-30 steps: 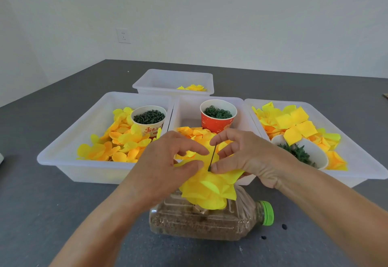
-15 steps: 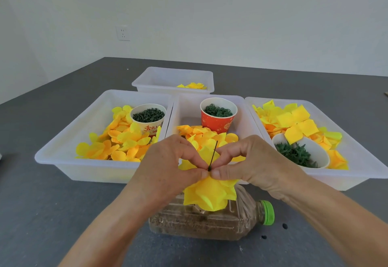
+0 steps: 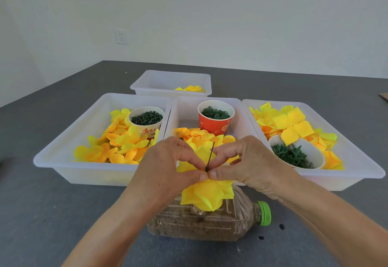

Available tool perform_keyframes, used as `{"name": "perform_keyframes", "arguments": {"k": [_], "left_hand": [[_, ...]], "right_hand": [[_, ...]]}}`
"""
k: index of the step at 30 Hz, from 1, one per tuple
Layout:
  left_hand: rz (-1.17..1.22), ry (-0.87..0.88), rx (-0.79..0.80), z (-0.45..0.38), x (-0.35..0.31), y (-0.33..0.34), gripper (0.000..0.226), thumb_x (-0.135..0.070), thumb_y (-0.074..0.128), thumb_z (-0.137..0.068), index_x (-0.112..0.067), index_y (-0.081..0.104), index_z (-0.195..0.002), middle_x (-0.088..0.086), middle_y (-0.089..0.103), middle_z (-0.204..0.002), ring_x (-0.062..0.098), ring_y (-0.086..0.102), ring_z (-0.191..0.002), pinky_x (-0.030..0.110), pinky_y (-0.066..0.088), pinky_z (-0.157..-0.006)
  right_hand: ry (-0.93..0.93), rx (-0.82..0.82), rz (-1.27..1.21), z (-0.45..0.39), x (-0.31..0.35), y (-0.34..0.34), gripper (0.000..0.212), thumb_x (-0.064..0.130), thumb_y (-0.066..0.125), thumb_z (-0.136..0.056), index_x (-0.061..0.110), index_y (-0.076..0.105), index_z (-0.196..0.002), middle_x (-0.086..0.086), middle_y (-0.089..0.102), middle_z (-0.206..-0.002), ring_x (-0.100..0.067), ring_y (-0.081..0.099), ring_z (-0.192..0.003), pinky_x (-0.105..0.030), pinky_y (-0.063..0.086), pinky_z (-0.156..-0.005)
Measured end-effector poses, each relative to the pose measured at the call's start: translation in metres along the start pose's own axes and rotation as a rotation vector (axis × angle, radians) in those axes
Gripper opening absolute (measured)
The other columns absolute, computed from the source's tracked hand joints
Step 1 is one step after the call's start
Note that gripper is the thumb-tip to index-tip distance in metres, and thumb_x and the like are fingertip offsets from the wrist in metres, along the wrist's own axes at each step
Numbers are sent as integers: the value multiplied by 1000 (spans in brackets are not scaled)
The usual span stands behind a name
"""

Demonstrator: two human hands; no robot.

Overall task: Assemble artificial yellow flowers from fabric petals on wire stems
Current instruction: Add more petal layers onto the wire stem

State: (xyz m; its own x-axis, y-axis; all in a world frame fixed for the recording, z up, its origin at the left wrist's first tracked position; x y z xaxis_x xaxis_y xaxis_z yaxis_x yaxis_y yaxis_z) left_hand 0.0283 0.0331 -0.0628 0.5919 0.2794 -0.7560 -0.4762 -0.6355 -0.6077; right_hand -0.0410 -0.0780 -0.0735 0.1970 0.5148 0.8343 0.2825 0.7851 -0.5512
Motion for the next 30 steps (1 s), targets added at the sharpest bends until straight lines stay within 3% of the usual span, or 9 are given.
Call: {"name": "perform_keyframes", "arguments": {"k": [4,8,10,14,18,21,23,27,30], "left_hand": [[-37,14,-26,0,-1,1,18,-24,83,-65,-37,71,-66,-21,58,-95,0,51,-96,23,35,-80],[-8,0,1,-2,4,5,18,-21,83,-65,-35,71,-64,-19,60,-97,-4,52,-93,18,34,-77],[55,-23,4,-3,8,6,19,-19,84,-63,-34,72,-62,-18,62,-94,-8,53,-90,8,34,-75],[114,-48,29,-5,14,6,20,-21,85,-61,-37,73,-64,-18,63,-91,-11,53,-89,0,34,-67],[100,-18,47,-7,9,5,23,-20,85,-61,-38,73,-66,-21,63,-92,-12,53,-89,1,35,-68],[98,6,70,-9,4,5,23,-23,88,-57,-37,73,-68,-22,65,-89,-10,55,-88,5,38,-69],[118,-2,90,-12,5,5,24,-36,86,-49,-37,74,-70,-21,67,-89,-8,57,-89,13,42,-75],[208,-74,161,-19,9,14,31,-41,78,-46,-35,75,-76,-6,71,-90,5,62,-91,33,50,-87],[277,-108,210,-23,9,20,35,-38,80,-47,-33,75,-81,1,71,-90,17,65,-87,35,54,-81]], "right_hand": [[-18,0,28,-1,-2,1,11,20,82,-68,29,75,-70,22,62,-85,27,49,-88,-7,33,-71],[-2,20,20,-4,-6,2,10,20,82,-67,27,76,-71,21,62,-88,17,52,-95,-11,35,-76],[8,24,-5,-5,-8,2,11,19,83,-67,26,76,-71,19,64,-88,13,54,-96,-10,39,-74],[45,28,-146,-4,-14,2,12,14,82,-66,22,75,-71,10,67,-86,14,57,-77,1,42,-62],[76,38,-198,-3,-18,4,15,13,82,-67,22,74,-76,-10,69,-98,-8,60,-90,-16,50,-74],[91,55,-228,-3,-20,7,16,11,80,-69,21,73,-78,-11,67,-95,-10,60,-87,-24,51,-78],[94,62,-267,-3,-21,8,14,10,79,-71,21,73,-79,-6,66,-88,-9,60,-82,-24,51,-77],[125,14,-318,-8,-29,0,5,13,75,-77,18,73,-79,10,66,-71,5,58,-65,-9,46,-60],[157,-50,-378,-15,-37,-13,9,16,74,-78,10,73,-85,3,71,-78,2,61,-70,-13,49,-64]]}}
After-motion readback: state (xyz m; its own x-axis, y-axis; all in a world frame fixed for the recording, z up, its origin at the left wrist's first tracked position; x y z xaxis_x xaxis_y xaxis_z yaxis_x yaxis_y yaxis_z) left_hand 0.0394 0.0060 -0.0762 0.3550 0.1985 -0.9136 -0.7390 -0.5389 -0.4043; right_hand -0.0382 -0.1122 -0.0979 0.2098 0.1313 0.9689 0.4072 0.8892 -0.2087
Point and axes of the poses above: each hand's wrist, its own z-axis away from the middle knuckle, its own y-axis out of the palm, x = y × z, the point moved 10 cm from there along -z, towards the middle knuckle
